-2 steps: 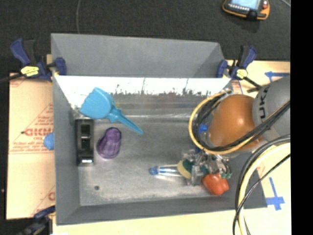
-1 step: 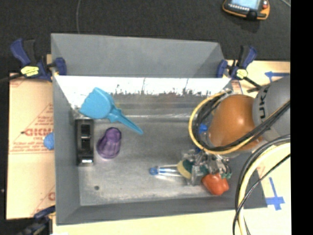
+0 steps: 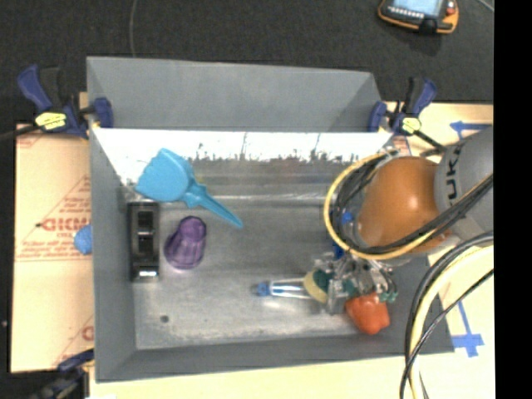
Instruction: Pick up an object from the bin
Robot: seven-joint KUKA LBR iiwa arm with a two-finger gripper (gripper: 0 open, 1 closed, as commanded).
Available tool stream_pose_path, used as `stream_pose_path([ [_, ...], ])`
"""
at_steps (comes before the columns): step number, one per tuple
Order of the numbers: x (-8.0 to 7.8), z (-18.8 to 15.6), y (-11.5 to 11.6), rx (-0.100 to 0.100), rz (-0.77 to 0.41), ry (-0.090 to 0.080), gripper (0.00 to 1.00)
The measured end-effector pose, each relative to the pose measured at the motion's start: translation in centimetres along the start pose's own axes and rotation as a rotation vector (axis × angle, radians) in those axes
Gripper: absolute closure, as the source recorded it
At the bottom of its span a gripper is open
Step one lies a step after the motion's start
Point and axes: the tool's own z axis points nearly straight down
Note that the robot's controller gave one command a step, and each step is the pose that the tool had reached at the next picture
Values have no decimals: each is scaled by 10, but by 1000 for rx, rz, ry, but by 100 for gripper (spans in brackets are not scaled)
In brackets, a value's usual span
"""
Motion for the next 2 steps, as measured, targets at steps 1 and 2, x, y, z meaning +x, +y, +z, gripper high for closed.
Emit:
stream_pose_path([
  [1,-1,-21,-1,2,1,-5,100],
  [2,0,-43,0,0,3,1,100],
])
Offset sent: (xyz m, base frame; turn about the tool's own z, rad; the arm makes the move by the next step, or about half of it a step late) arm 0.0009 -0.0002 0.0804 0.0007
